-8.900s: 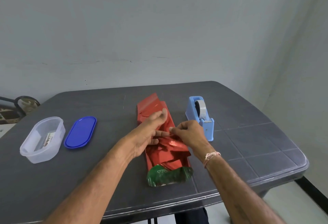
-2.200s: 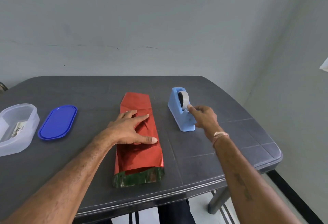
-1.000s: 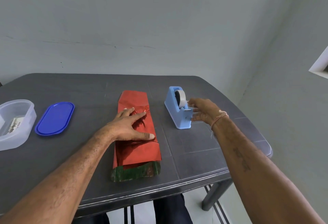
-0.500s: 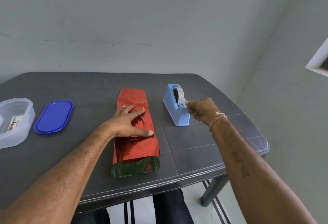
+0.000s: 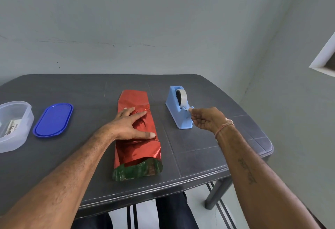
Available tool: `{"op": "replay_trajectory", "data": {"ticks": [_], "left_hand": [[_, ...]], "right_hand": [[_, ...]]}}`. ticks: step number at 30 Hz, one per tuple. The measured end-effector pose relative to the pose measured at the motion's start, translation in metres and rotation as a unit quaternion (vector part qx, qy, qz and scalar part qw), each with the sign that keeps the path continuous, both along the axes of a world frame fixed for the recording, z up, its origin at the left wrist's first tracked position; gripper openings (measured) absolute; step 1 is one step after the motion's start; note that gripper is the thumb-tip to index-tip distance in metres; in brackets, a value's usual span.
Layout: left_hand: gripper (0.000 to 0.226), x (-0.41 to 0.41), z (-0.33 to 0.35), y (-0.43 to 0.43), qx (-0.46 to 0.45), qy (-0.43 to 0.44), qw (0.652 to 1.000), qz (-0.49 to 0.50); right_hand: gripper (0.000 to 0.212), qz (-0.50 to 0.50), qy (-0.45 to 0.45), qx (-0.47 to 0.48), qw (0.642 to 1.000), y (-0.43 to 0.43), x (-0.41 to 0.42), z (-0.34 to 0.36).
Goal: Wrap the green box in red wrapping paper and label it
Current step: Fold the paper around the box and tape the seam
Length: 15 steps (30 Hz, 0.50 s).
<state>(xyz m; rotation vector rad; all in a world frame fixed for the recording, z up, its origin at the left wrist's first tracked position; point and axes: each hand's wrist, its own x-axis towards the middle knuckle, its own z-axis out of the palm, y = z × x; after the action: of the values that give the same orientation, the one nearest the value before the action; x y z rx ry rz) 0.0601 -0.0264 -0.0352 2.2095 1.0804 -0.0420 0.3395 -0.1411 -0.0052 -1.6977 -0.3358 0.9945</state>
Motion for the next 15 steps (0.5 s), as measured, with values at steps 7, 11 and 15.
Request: {"op": "replay_trajectory", "data": {"ticks": [7,11,15], "left_hand": [[0.151,-0.0002,-0.0015,0.0014,-0.004,0.001,1.0,-0.001],[0.15,-0.0002,-0.0013,0.0014,-0.006,-0.001,1.0,-0.002],[0.149,-0.0007,-0.0022,0.0016,-0.01,-0.005,1.0,-0.002]], "right_hand": [[0.038,0.005,0.007,-0.005,1.0,-0.0025,0.001,0.0018],[0.037,0.013,0.022,-0.018,1.0,-0.0023,0.0027,0.0052],[0.031,0.022,0.018,-0.017,0.999,-0.0028,-0.0009,0.0031]]}}
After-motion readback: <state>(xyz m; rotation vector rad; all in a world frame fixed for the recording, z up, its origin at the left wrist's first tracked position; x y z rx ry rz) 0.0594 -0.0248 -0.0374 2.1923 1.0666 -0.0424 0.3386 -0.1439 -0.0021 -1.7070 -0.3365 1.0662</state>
